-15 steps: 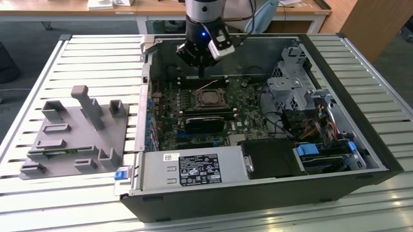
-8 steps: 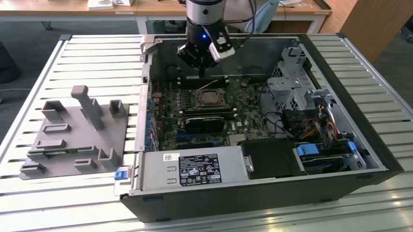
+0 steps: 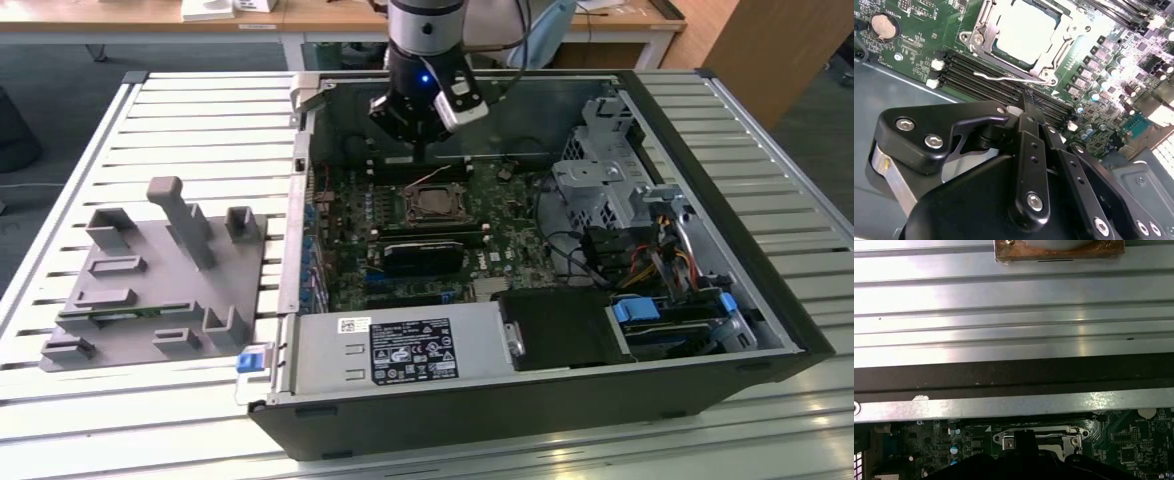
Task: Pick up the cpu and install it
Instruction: 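Install the first cpu locking lever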
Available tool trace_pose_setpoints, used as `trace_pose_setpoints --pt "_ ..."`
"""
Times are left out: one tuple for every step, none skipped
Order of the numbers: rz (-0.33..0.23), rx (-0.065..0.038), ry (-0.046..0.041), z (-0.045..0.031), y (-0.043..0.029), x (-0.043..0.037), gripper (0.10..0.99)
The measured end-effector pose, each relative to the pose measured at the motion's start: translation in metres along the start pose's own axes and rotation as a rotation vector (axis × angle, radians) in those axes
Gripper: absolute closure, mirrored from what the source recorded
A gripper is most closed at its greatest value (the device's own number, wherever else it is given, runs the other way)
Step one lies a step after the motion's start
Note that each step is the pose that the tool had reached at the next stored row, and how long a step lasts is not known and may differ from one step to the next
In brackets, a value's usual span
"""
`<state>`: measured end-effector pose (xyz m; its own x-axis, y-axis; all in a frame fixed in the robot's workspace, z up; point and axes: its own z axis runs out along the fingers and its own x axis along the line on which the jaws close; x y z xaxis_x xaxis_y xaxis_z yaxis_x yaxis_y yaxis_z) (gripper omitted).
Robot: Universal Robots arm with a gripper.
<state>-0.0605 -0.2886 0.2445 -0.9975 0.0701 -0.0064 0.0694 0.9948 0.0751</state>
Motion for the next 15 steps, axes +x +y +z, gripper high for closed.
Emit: trace_pose_setpoints --pt "0.000 0.000 0.0000 0.0008 0.0000 -0.0002 0.980" --pt "0.000 0.000 0.0000 0.0021 -0.0001 -0.0004 0.980" --pt "0.000 0.000 0.0000 0.0036 -0.0002 -0.0007 0.980" --pt "-0.001 0.000 0.0000 0.0052 -0.0003 -0.0011 0.980" --pt "-0.004 0.000 0.0002 0.0065 -0.0004 -0.0015 0.980" --pt "-0.009 0.000 0.0006 0.0077 -0.0004 -0.0022 0.980" --pt "-0.012 0.000 0.0008 0.0089 -0.0004 -0.0031 0.980" --pt "-0.012 0.000 0.0009 0.0098 -0.0004 -0.0040 0.980" --pt "-0.012 0.000 0.0008 0.0106 -0.0004 -0.0047 0.980" --pt "-0.012 0.000 0.0009 0.0111 -0.0004 -0.0055 0.980" --pt "-0.012 0.000 0.0009 0.0116 -0.0004 -0.0063 0.980" --pt "-0.012 0.000 0.0009 0.0120 -0.0004 -0.0071 0.980" --pt "-0.012 0.000 0.0010 0.0124 -0.0004 -0.0079 0.980" --pt "-0.012 0.000 0.0009 0.0127 -0.0003 -0.0087 0.980" --pt "-0.012 0.000 0.0009 0.0130 -0.0003 -0.0097 0.980"
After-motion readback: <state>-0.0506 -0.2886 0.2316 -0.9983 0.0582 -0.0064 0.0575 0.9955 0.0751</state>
